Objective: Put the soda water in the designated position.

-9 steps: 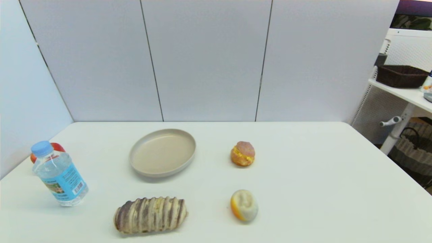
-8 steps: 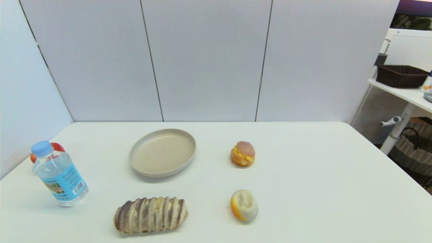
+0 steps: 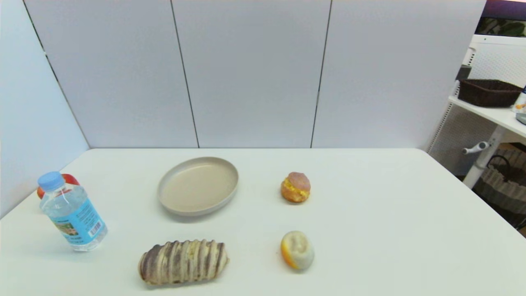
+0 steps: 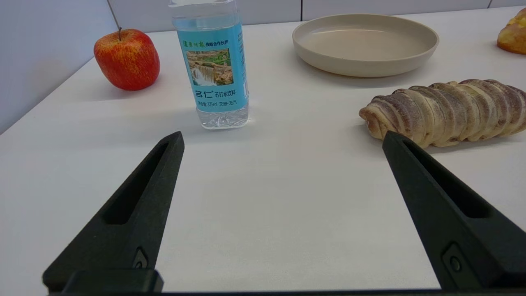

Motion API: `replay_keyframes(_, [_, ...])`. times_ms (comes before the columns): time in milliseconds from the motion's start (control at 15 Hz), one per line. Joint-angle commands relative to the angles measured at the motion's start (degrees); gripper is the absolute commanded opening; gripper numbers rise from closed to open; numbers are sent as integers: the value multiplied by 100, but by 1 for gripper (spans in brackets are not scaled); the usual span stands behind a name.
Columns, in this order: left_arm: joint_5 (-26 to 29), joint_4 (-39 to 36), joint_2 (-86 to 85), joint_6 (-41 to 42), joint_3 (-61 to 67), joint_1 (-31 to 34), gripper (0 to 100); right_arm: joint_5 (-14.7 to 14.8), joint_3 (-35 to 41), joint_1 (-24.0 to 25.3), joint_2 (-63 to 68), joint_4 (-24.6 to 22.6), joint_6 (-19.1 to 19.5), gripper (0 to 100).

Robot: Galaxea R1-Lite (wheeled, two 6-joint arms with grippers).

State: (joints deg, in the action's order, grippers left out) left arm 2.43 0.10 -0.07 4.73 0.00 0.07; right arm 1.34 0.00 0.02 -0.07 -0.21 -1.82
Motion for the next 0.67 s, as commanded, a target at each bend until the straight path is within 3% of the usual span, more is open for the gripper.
replay_keyframes(67, [4,-1,7,2,0,1,100,-2,9,-2,-10,3,-3,100])
replay_keyframes(667, [47,17,7,327,0,10,100,-2,0,-2,7,-6,-3,100])
